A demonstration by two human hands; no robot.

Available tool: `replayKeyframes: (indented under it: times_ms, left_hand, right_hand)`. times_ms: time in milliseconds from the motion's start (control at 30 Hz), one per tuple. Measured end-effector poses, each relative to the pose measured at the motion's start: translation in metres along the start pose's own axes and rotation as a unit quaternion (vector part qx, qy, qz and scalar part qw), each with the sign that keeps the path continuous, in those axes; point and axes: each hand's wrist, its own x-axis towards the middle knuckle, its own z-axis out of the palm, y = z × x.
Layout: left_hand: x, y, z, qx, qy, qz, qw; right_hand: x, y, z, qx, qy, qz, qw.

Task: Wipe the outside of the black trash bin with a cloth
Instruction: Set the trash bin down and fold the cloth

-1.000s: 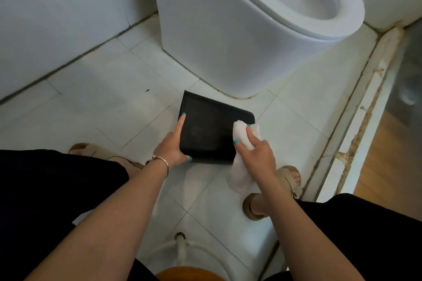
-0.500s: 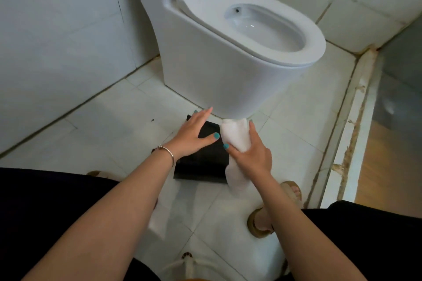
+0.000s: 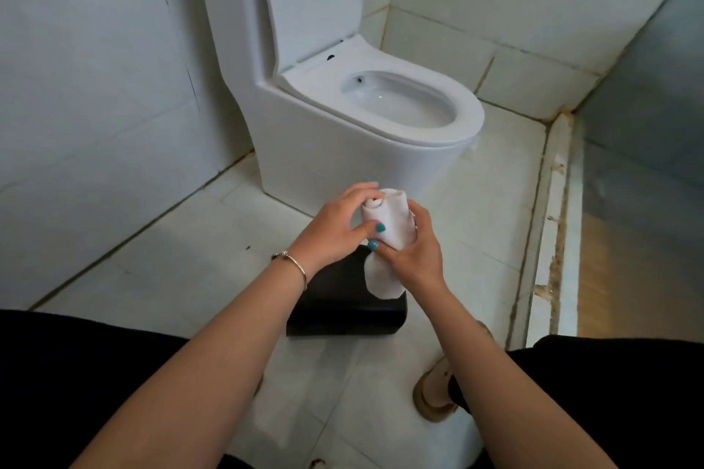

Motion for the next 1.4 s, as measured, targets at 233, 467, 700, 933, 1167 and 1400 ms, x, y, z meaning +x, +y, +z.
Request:
replayKeyframes:
  times_ms: [233, 467, 700, 933, 1167, 1400]
  left_hand:
    - [0.006, 0.014, -0.001, 0.023, 0.053, 0.019, 0.998]
    - [0.001, 0.026, -0.002, 0.000, 0.064, 0.021, 0.998]
    - [0.015, 0.046, -0.010, -0.019, 0.087, 0.032, 0.996]
    - [0.036, 0.059, -0.024, 0.036, 0.045, 0.018, 0.998]
    - [0.053, 0.077, -0.049, 0.142, 0.033, 0.021, 0.989]
    - [0.071, 0.087, -0.068, 0.199, 0.033, 0.056, 0.978]
  right_hand:
    - [0.001, -0.014, -0.009, 0.040, -0.008, -0.026, 0.999]
    - [0.006, -0.019, -0.046, 0.099, -0.095, -0.054, 0.989]
    - [0.017, -0.030, -0.066, 0.097, -0.165, -0.037, 0.981]
    - [0.025, -0.041, -0.090, 0.065, -0.156, -0.052, 0.984]
    - [0.029, -0.079, -0.115, 0.004, -0.105, -0.170, 0.980]
    - [0.040, -0.102, -0.129, -0.058, -0.151, -0.213, 0.963]
